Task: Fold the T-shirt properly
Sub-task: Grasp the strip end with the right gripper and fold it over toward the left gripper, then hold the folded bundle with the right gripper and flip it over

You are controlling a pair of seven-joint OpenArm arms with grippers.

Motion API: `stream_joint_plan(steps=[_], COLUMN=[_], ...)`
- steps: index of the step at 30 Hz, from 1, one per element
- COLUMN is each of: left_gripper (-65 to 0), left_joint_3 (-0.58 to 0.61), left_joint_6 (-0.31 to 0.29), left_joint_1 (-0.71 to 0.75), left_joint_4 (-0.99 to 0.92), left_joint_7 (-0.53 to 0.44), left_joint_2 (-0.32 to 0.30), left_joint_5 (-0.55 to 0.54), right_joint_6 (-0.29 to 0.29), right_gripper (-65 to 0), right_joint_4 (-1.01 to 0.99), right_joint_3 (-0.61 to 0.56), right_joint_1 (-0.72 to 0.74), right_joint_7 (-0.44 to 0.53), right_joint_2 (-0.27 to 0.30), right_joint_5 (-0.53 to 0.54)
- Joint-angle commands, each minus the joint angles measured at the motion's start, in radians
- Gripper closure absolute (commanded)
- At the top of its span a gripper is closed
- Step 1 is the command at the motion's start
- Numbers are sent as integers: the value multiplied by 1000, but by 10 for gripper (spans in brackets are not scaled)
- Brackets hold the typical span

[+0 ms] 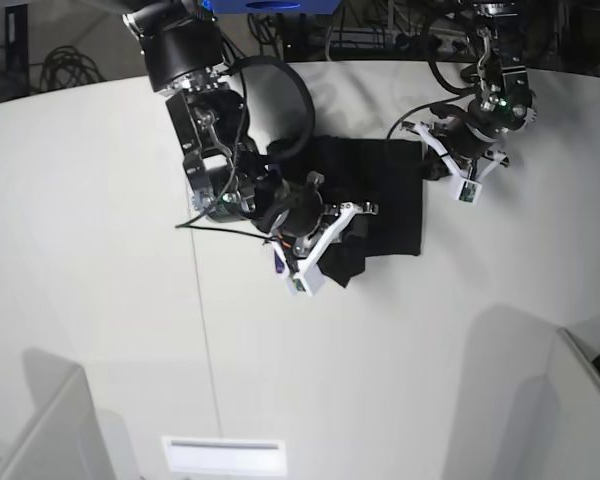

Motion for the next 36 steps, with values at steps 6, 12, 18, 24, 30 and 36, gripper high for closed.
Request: stream_joint_plan(steps=[6, 12, 18, 24, 30, 36], left_gripper=[0, 0, 0, 0, 0, 0], left_joint_3=[-3, -6, -144, -250, -271, -271], left_joint_6=[4, 4, 4, 3, 3, 3], left_joint_1=[54, 77, 131, 138, 138, 138], left_joint_4=[59, 103, 176, 171, 169, 169], left_joint_7=[41, 44, 45, 47, 47, 48], left_joint_2=[-8, -6, 0, 0, -3, -3], left_joint_5=[26, 26, 26, 26, 26, 26], right_joint_6=[8, 8, 8, 8, 8, 8], right_gripper=[0, 0, 0, 0, 0, 0], right_joint_4=[-24, -127, -135, -136, -144, -143], right_joint_3=[-50, -57, -57, -57, -59, -59], right_joint_1=[19, 38, 41, 41, 53, 48], right_joint_7=[87, 136, 156, 156, 156, 155], right_joint_2=[-8, -10, -10, -24, -24, -24], right_joint_5=[13, 13, 13, 16, 16, 16])
